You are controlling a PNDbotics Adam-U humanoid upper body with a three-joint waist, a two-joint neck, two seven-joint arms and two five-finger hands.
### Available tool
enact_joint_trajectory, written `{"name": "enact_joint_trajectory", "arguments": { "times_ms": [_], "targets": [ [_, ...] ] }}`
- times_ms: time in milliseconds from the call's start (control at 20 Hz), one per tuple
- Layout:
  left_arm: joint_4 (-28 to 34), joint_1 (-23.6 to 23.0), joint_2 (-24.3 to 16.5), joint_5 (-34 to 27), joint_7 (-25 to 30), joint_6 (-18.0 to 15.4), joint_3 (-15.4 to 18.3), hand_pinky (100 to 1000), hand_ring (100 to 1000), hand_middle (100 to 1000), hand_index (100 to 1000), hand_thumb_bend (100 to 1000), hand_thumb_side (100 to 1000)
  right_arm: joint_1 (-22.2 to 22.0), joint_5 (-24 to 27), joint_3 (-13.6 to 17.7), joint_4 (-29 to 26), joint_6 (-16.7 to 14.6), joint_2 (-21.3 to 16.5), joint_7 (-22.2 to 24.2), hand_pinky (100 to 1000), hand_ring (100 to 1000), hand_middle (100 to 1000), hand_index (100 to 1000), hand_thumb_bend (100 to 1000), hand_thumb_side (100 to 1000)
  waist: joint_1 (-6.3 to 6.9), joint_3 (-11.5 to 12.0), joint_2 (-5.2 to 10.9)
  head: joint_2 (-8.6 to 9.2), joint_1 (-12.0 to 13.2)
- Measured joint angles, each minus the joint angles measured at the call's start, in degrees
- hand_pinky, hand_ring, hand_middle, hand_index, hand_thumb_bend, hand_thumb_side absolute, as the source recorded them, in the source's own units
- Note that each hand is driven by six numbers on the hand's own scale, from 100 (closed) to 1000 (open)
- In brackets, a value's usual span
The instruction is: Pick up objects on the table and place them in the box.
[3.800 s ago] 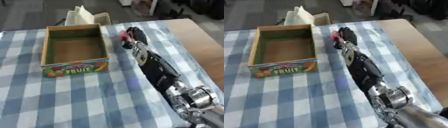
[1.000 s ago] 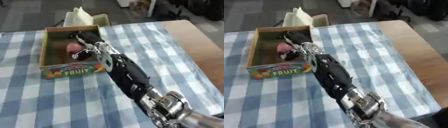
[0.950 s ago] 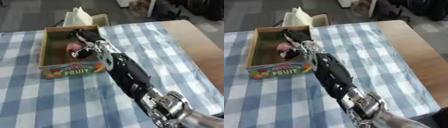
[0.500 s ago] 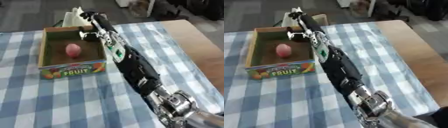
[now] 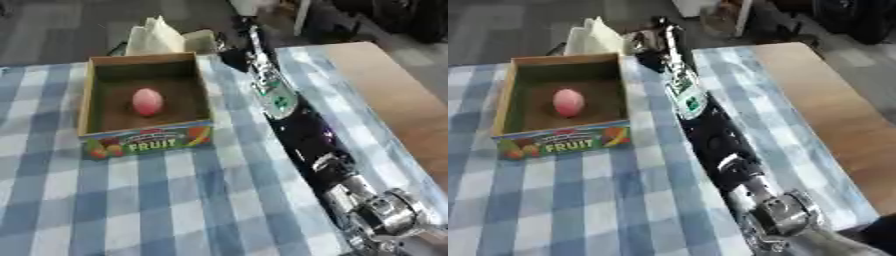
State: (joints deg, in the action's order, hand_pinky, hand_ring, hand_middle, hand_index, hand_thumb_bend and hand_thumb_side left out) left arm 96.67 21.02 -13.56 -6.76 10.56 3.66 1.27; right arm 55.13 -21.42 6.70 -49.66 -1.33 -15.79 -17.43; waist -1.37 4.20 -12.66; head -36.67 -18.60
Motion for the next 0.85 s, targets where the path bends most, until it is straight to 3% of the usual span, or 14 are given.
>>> {"name": "enact_joint_trajectory", "arguments": {
  "times_ms": [300, 850],
  "targets": [
    [0.0, -0.3, 0.0, 0.0, -0.2, 0.0, 0.3, 689, 486, 521, 556, 100, 861, -2.0, 4.3, 0.0, -0.6, 0.4, -1.4, -0.8, 529, 799, 742, 842, 100, 281, 0.18, 0.0, 0.0, 0.0, 0.3],
    [0.0, -0.3, 0.0, 0.0, -0.4, 0.0, 0.3, 689, 487, 522, 556, 100, 861, -2.8, 5.9, 0.0, -1.5, 0.6, -1.8, -1.0, 528, 798, 740, 842, 100, 287, 0.07, 0.1, -0.01, -0.01, 0.3]
  ]
}}
